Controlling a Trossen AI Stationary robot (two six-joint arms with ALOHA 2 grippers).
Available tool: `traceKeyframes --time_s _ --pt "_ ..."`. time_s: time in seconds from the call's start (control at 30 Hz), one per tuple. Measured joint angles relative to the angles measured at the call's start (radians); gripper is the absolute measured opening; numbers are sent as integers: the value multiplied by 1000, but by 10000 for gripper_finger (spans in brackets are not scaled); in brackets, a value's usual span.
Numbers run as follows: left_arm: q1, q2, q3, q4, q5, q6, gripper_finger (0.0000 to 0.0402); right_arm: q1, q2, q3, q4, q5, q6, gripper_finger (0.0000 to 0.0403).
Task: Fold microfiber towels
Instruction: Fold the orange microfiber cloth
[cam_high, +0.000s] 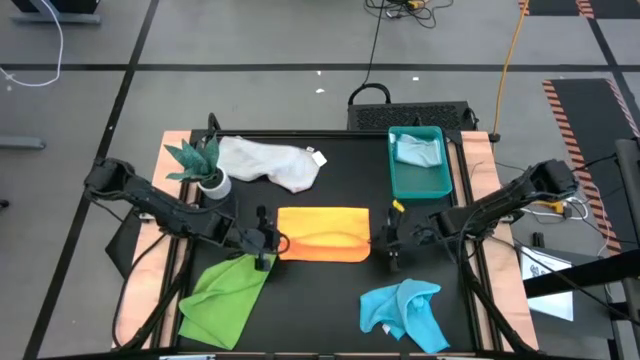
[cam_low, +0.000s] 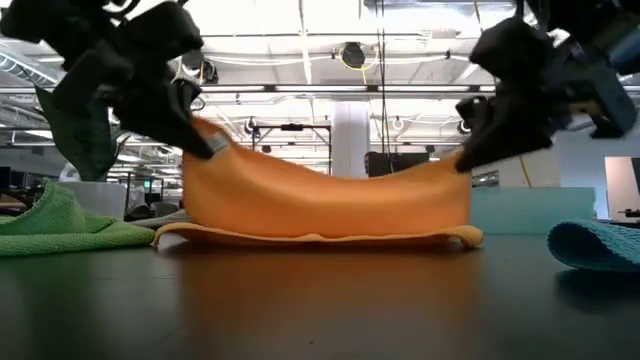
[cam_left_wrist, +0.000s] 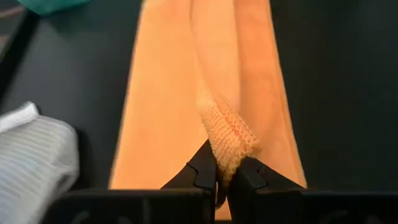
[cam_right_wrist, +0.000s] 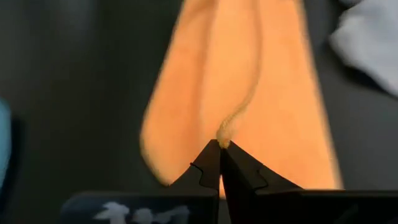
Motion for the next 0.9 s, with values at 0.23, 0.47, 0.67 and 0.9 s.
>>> traceKeyframes --time_s 0.23,0.47,0.67,0.9 --pt "-1 20 -66 51 0 -59 26 14 111 0 50 -38 -6 15" --pt "5 20 -80 86 -28 -75 26 19 72 0 -15 -36 78 89" --pt "6 20 -80 100 -28 -87 26 90 -6 0 -84 -38 224 146" --pt "7 20 -80 135 -29 -87 26 180 49 1 118 -39 233 139"
